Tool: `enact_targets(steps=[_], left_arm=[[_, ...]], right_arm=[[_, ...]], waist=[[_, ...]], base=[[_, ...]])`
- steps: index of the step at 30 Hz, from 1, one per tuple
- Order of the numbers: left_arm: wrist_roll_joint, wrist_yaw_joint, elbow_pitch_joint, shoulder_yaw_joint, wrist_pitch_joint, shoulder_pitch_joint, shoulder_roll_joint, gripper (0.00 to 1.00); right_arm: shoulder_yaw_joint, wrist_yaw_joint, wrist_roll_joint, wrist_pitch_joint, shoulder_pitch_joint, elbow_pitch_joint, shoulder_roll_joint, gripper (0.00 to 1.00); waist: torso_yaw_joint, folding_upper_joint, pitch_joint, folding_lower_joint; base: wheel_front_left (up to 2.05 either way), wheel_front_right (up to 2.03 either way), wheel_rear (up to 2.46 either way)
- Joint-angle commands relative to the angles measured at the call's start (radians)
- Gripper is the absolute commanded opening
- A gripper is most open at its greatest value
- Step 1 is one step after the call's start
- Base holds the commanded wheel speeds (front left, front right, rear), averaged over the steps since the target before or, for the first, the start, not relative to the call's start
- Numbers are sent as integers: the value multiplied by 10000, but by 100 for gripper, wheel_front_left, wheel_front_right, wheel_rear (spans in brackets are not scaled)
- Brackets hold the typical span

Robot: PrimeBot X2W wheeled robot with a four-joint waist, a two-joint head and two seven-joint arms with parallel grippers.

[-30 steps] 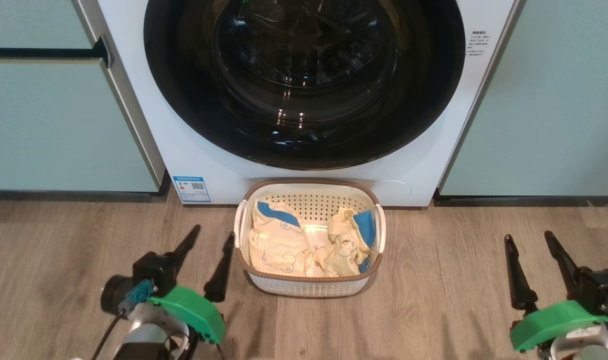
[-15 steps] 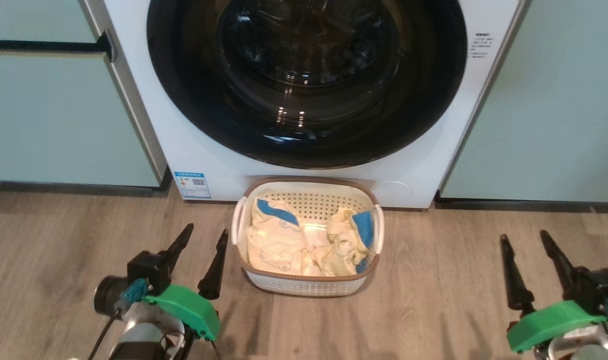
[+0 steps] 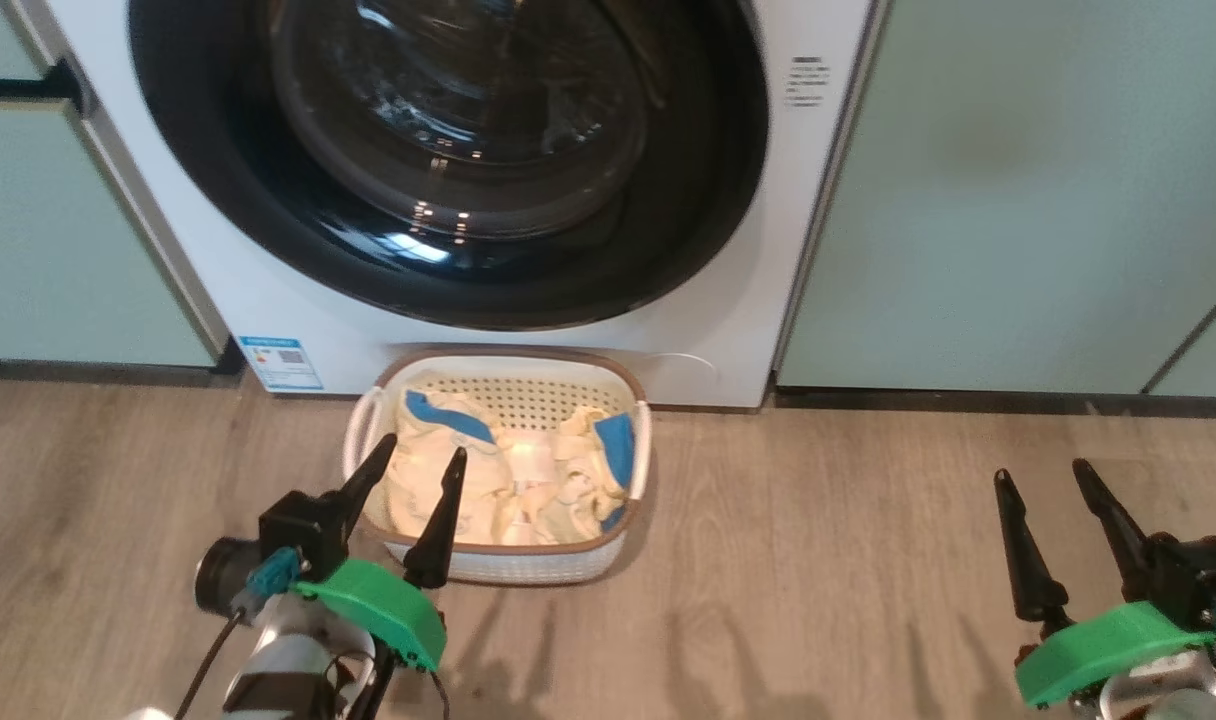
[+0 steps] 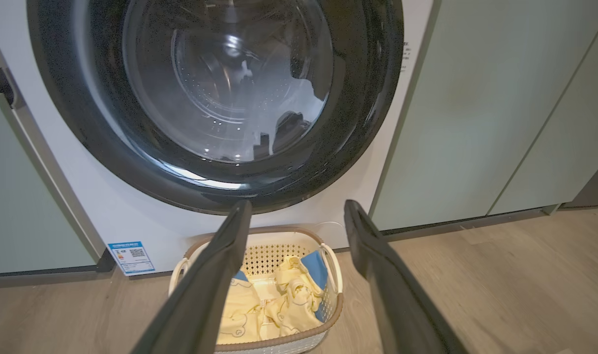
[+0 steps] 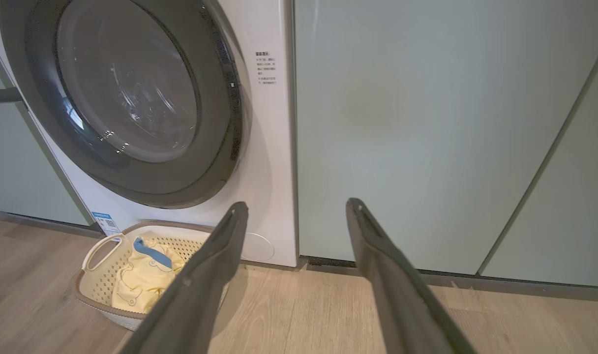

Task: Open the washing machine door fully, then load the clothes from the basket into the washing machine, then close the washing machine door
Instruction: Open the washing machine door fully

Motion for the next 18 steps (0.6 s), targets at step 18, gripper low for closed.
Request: enact_targets(steps=[18], left_arm=[[154,-6,-366,534,-107,-534,37,100]], right_arm=[[174,44,126,-138,-464,-396,-128,100]], waist=[[-19,-1,127,0]], base=[[36,36,-73]])
